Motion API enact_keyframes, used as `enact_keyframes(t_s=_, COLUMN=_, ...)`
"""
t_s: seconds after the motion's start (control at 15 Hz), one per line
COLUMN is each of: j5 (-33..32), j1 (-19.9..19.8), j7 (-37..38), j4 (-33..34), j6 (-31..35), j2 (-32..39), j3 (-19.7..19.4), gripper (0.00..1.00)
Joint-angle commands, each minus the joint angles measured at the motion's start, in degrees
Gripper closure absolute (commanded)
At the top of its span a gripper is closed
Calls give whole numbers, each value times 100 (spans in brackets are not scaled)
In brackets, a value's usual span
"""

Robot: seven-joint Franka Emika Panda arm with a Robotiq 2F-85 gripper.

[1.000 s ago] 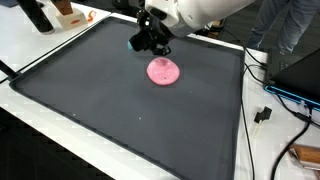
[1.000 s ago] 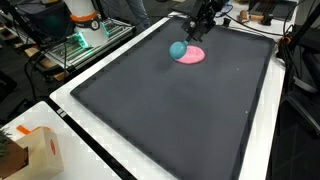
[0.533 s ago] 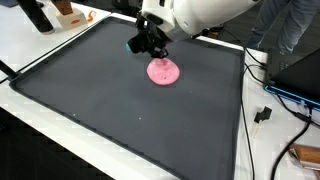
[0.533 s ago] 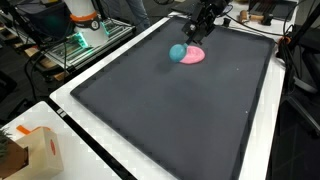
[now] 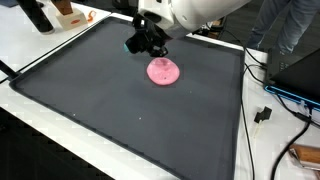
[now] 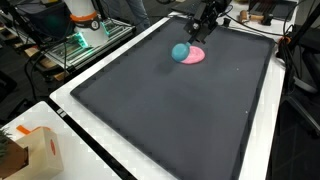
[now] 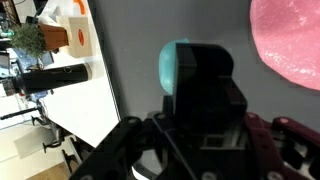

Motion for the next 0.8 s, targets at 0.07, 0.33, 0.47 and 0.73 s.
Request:
enact_keyframes(t_s=0.07, j5=217, j1=-223, j7=-653, j4=-143, j6=313, j2=-320, j3=101, gripper=75)
enact_keyframes(t_s=0.33, j5=486, j1=-354, j7=-1183, j4=-184, j6=535, j2=-535, j3=101, gripper=75)
enact_keyframes(t_s=0.47, j5=707, j1=-439, j7=-1509, j4=-221, j6=687, j2=-663, j3=110, gripper=75)
enact_keyframes(t_s=0.73, j5=1238, j1=-575, j7=-2161, j4=-278, j6=919, j2=-883, j3=82, gripper=75)
